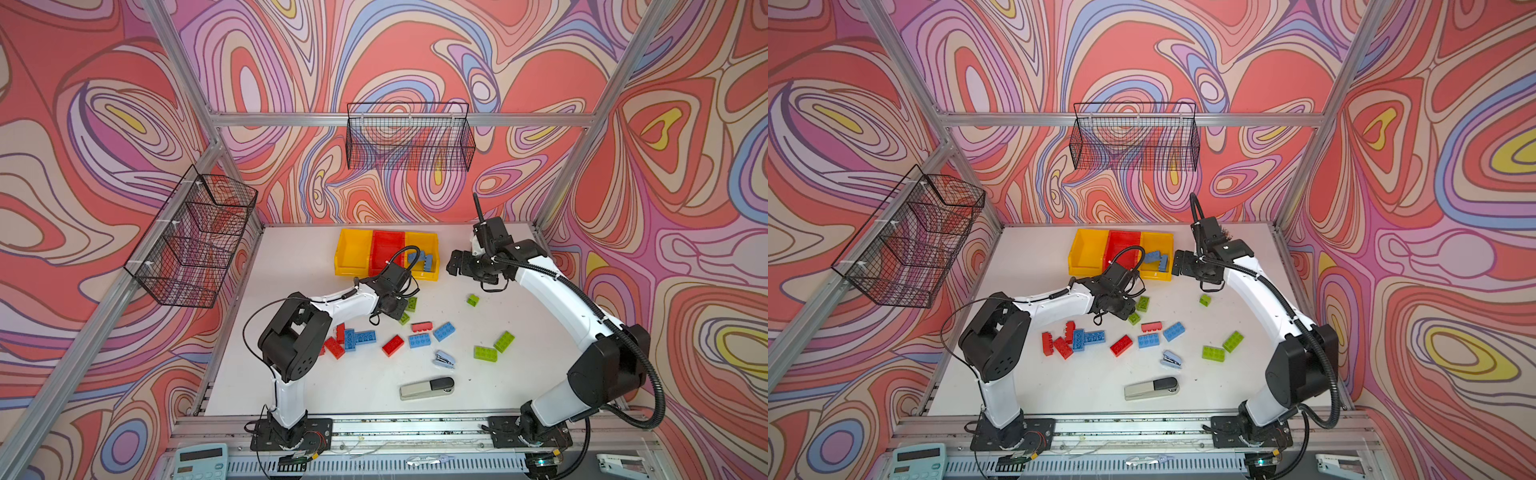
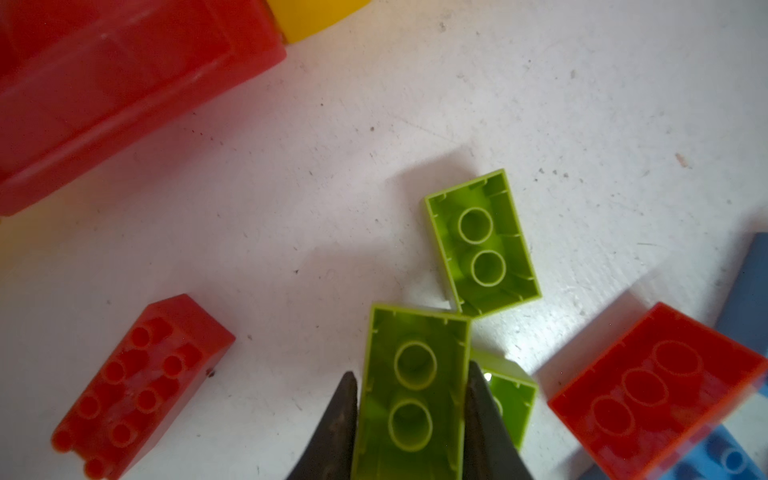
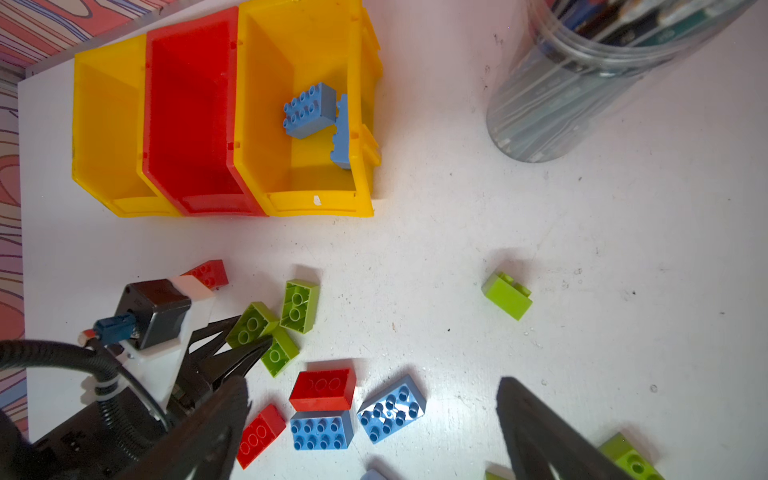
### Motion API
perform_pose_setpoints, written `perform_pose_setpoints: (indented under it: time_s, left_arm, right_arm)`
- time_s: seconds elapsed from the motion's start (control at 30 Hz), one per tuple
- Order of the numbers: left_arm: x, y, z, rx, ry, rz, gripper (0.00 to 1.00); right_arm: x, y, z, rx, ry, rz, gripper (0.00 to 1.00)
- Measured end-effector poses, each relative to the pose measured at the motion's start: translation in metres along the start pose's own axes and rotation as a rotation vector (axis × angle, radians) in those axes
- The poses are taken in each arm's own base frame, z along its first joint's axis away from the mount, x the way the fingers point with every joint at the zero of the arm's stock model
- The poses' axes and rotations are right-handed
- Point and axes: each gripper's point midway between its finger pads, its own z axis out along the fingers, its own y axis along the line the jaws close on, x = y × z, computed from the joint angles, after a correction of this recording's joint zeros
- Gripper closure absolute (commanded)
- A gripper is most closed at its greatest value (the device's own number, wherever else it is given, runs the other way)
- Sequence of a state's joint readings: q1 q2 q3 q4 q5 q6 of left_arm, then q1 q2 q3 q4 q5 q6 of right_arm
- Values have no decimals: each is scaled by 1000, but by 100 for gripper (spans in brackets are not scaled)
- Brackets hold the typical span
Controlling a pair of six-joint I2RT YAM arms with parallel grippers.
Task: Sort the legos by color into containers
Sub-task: 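Carry the lime-green brick with the left gripper and drop it into the red bin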
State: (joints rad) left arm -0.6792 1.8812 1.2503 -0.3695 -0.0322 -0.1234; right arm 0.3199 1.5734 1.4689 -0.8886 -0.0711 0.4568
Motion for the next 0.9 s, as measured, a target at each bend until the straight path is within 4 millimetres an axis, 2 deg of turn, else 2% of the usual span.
perform_pose_setpoints:
  time_s: [0.2, 0.33, 0.5, 0.6, 0.7, 0.77, 0.9]
  left_arm:
    - [-20, 10, -10, -55, -36, -8, 81]
    - [-44, 23, -23, -80, -86, -34, 81]
    - [-91, 53, -39, -125, -179, -92, 80]
    - [-114, 75, -37, -153, -212, -127, 80]
    - [-128, 97, -26, -182, -216, -154, 79]
    - [-135, 110, -16, -196, -211, -168, 72]
    - [-150, 126, 4, -212, -206, -184, 35]
  right_arm:
    - [-3, -1, -1, -14, -1, 6, 2]
    - [-8, 1, -3, -25, -9, 9, 2]
    - [-21, 6, -5, -39, -30, 7, 2]
    - [-29, 8, -7, -45, -47, 9, 2]
    - [-35, 8, -7, -46, -56, 13, 2]
    - [-38, 6, -6, -45, -60, 18, 2]
    - [-44, 3, -5, -38, -64, 29, 2]
